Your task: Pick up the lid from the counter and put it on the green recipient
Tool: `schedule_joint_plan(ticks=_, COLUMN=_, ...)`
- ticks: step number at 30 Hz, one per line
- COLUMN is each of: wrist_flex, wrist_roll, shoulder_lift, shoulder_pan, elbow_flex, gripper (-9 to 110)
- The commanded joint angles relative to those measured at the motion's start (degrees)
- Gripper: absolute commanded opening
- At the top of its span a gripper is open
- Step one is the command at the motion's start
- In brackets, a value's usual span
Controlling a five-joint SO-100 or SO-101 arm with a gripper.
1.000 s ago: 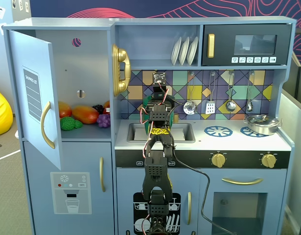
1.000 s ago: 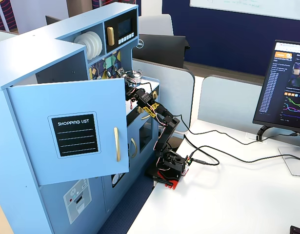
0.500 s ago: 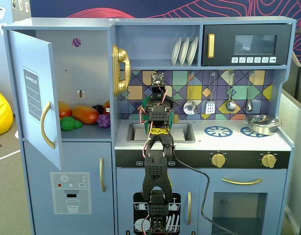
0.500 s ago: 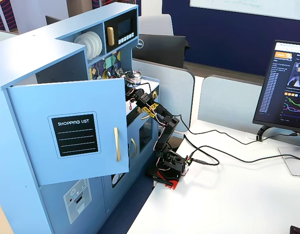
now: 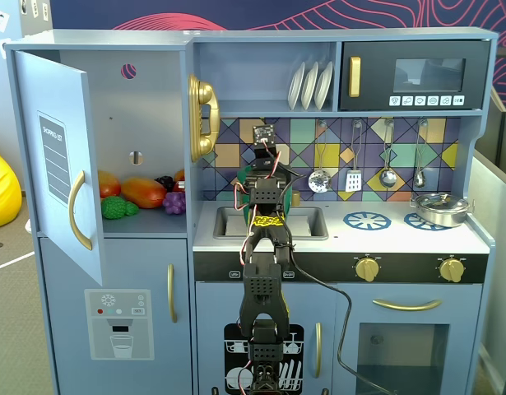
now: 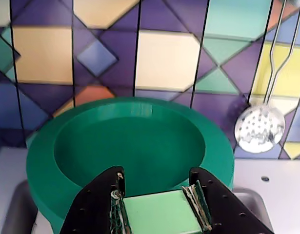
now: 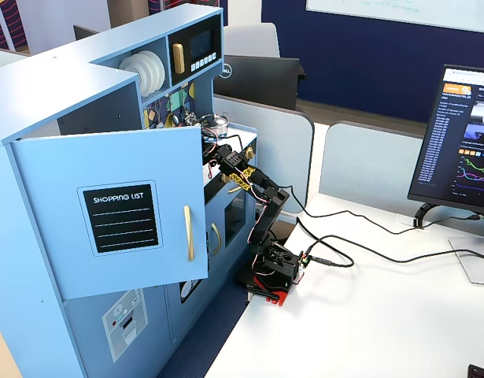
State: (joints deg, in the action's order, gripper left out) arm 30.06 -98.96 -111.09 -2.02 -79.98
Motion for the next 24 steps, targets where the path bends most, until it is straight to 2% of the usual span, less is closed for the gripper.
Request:
schedule_joint_plan(ticks=1, wrist_flex=-1.49, wrist_roll=-0.26, shoulder_lift=-1.93, shoulder_pan=-0.79, elbow_flex=0.53, gripper=0)
schedule_joint_plan(ticks=8, wrist_flex=-1.49, wrist_roll=0.09, shoulder_lift=-2.64, shoulder_pan=-1.49, elbow_flex=-0.88, gripper=1)
schedule_joint_plan(ticks=12, wrist_flex=-2.72, wrist_roll=3.08, shoulder_lift=-2.99, shoulder_pan=-1.93, elbow_flex=-1.32, gripper=22)
schedule_joint_plan(ticks=15, wrist_flex=-3.69, wrist_roll=2.29, shoulder_lift=-2.99, shoulder_pan=-2.46, elbow_flex=-1.23, gripper=34)
schedule_joint_plan(ticks=20, wrist_flex=-4.92, wrist_roll=1.58, shoulder_lift=-2.99, shoulder_pan=-2.72, elbow_flex=0.7, gripper=41)
schedule_joint_plan(ticks=24, wrist_flex=-4.83, wrist_roll=0.79, shoulder_lift=-4.66, shoulder_pan=-2.37, elbow_flex=3.08, gripper=42)
